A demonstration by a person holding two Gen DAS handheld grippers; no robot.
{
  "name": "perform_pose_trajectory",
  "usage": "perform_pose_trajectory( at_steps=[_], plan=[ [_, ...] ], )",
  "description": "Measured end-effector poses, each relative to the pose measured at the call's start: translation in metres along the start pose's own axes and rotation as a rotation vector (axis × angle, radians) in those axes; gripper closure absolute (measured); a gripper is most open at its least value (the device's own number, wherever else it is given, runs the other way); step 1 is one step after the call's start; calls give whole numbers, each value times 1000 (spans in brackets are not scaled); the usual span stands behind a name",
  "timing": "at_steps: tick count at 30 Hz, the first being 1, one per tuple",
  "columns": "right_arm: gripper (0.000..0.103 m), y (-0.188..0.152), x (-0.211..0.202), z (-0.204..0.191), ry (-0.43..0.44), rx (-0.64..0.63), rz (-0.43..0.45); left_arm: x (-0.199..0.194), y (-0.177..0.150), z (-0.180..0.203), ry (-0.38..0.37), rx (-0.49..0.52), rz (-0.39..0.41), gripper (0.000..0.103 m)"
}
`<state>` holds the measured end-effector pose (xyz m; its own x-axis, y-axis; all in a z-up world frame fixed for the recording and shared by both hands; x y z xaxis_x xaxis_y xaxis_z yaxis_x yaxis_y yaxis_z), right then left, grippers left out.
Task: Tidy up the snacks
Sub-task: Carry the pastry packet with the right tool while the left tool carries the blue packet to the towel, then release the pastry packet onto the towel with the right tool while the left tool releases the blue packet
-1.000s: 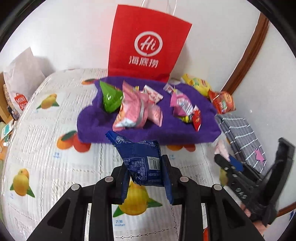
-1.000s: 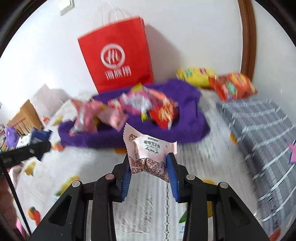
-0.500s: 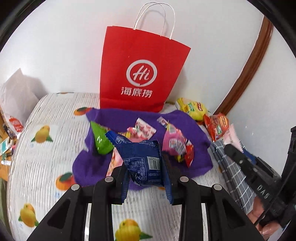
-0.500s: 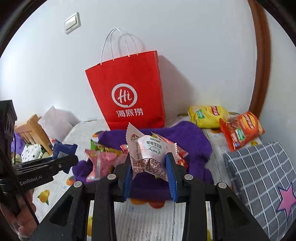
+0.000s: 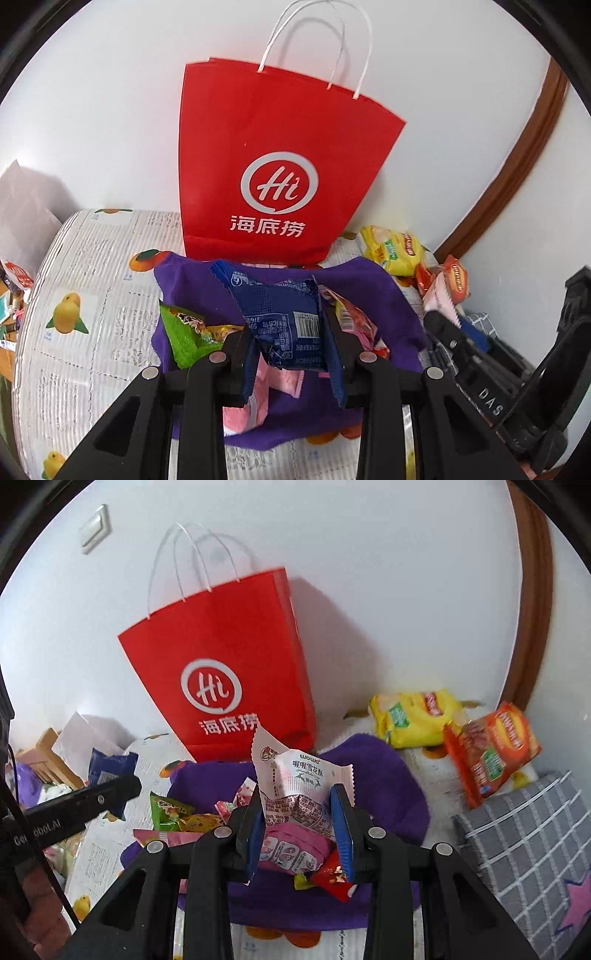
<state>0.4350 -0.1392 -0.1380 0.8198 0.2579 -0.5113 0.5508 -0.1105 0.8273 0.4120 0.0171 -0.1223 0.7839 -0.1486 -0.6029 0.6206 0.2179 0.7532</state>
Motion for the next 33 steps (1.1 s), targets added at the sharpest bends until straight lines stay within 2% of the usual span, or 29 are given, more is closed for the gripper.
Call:
perform_pose_trajectory(
  at_steps=[7,14,19,27,33],
  plan=[
    [69,-36,35,23,-1,80,-31,24,-14,-5,8,17,-54,73],
    [69,-36,30,35,2,79,10,33,-17,-10,1,-9,-77,73],
    [69,-42,32,38,27,109,1,35,-20,-14,2,-28,-91,73],
    [70,-53,41,34,40,88,-32,38,-25,-11,9,-23,-109,72],
    [70,-62,48,28,17,37,-53,40,-29,-8,7,-17,-125,72]
  ],
)
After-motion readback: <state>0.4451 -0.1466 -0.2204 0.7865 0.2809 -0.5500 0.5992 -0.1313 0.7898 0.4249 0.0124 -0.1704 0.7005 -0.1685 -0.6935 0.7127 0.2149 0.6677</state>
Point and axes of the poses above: each gripper's, at about its wrist camera, not at the fingertips, and x roughly the way its jaws point, z to its right, y to its top, the point moved 10 cm from there along x, roughly the way its jaws point, and after that the axes turned 12 degrees about z, right-handed, at the moved point
